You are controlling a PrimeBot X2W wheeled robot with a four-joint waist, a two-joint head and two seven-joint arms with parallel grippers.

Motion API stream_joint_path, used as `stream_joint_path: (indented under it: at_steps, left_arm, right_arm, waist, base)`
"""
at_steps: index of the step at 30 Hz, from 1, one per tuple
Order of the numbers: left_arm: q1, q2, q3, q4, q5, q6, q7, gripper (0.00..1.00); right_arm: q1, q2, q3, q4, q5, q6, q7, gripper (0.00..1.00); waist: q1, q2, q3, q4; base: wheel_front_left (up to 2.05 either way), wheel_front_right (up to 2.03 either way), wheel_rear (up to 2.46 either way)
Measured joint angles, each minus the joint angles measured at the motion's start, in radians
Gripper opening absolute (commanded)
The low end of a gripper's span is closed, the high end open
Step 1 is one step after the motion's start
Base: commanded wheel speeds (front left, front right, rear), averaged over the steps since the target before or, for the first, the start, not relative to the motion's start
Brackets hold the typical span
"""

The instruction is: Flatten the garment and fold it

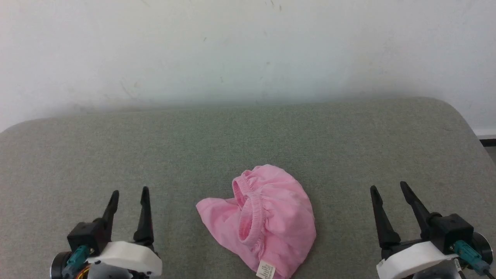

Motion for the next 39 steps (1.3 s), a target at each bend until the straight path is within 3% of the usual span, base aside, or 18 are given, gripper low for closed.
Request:
stream_joint_path:
  at_steps: [8,16,22,27,28,30,31,39]
  left_arm:
    - [0.032,0.025,0.018,-0.028,-0.005,0.010,0.000,1.00]
    - [0.029,0.016,-0.006,-0.042,-0.005,0.010,0.003,1.00]
    - [0.021,0.000,-0.027,-0.041,-0.005,0.008,0.003,1.00]
    - [0.009,-0.014,-0.031,-0.033,-0.013,-0.001,0.003,1.00]
    - [0.007,-0.016,-0.031,-0.032,-0.015,-0.001,0.003,1.00]
    - [0.006,-0.017,-0.030,-0.031,-0.015,-0.001,0.003,1.00]
    - [0.006,-0.017,-0.029,-0.031,-0.015,-0.001,0.003,1.00]
    - [0.006,-0.019,-0.019,-0.030,-0.015,-0.001,0.001,1.00]
  right_arm:
    - [0.003,-0.001,0.076,0.003,0.029,0.000,0.102,1.00]
    - [-0.157,-0.006,0.307,0.052,0.078,0.000,0.368,1.00]
    - [-0.301,-0.061,0.475,0.111,0.159,0.000,0.563,1.00]
    - [-0.373,-0.099,0.553,0.170,0.219,0.000,0.689,1.00]
    - [-0.381,-0.106,0.566,0.180,0.227,0.000,0.717,0.84]
    - [-0.388,-0.114,0.576,0.190,0.244,0.000,0.747,0.10]
    - [-0.393,-0.118,0.576,0.191,0.250,0.000,0.750,0.00]
    - [-0.400,-0.132,0.481,0.129,0.225,0.000,0.666,0.00]
  waist:
    - [0.0000,0.0000,0.004,0.023]
    - [0.0001,0.0000,0.017,0.064]
    - [0.0000,0.0000,0.028,0.092]
    - [0.0001,0.0000,0.038,0.114]
    - [0.0001,0.0001,0.040,0.118]
    - [0.0001,0.0000,0.045,0.121]
    - [0.0001,0.0000,0.047,0.122]
    - [0.0001,0.0000,0.052,0.103]
  base:
    - [0.00,0.00,0.00]
    - [0.00,0.00,0.00]
    - [0.00,0.00,0.00]
    - [0.00,0.00,0.00]
    - [0.00,0.00,0.00]
    - [0.00,0.00,0.00]
    - [0.00,0.00,0.00]
    - [0.00,0.00,0.00]
